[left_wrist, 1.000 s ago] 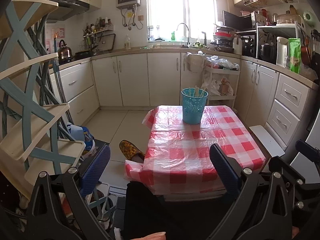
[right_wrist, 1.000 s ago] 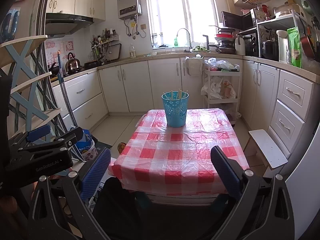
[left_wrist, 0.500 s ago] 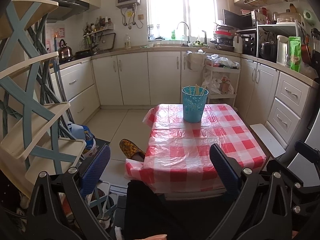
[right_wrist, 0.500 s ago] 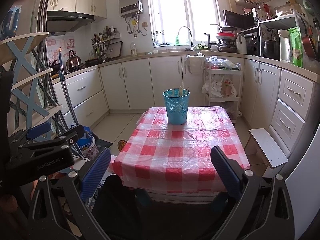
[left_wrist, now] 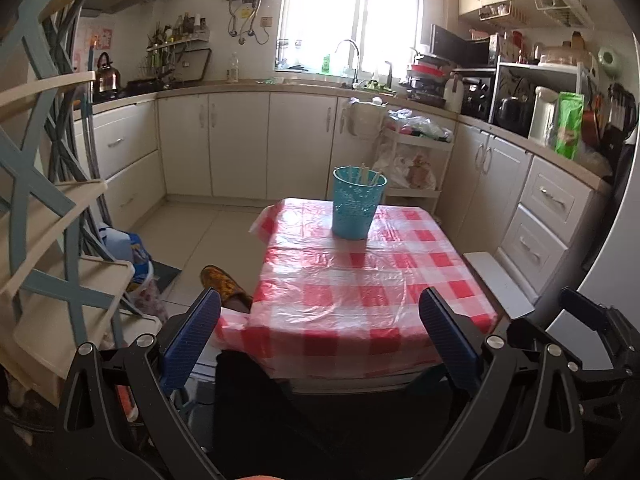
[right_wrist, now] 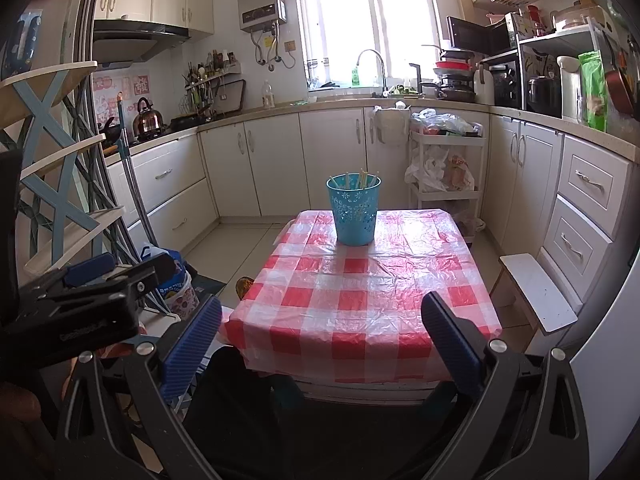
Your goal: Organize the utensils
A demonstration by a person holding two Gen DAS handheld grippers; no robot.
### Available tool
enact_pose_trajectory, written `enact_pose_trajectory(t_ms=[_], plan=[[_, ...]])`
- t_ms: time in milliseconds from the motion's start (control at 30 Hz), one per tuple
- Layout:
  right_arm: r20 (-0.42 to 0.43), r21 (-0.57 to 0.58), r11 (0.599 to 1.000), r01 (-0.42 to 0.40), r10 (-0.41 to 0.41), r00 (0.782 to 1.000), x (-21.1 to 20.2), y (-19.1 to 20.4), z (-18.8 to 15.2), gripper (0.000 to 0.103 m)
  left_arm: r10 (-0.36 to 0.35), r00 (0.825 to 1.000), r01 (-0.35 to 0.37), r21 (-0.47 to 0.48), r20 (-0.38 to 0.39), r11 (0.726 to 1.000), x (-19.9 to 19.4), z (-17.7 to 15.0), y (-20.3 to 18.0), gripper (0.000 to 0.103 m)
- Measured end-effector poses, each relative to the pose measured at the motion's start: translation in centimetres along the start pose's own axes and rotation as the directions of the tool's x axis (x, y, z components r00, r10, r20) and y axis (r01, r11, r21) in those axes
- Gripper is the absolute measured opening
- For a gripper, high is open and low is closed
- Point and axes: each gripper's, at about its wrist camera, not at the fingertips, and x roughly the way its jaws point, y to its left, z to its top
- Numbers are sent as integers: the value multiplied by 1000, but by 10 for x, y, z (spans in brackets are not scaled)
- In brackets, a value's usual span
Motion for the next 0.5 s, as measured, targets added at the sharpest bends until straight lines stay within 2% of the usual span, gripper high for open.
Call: enact_pose_trajectory(t_ms=[233, 333, 500], plan=[[26, -13, 1000, 12, -11, 1000, -4, 0, 1, 96, 120, 991, -123, 72, 55, 990, -5, -3, -15, 95], [34, -17, 1000, 12, -12, 999, -6, 0, 2, 96, 156, 987, -158, 80, 34, 984, -3, -1, -19, 95], [29, -12, 1000, 8, -8, 1000, -6, 1, 2, 96, 138, 990, -139, 54, 27, 989, -5, -1, -16, 95]])
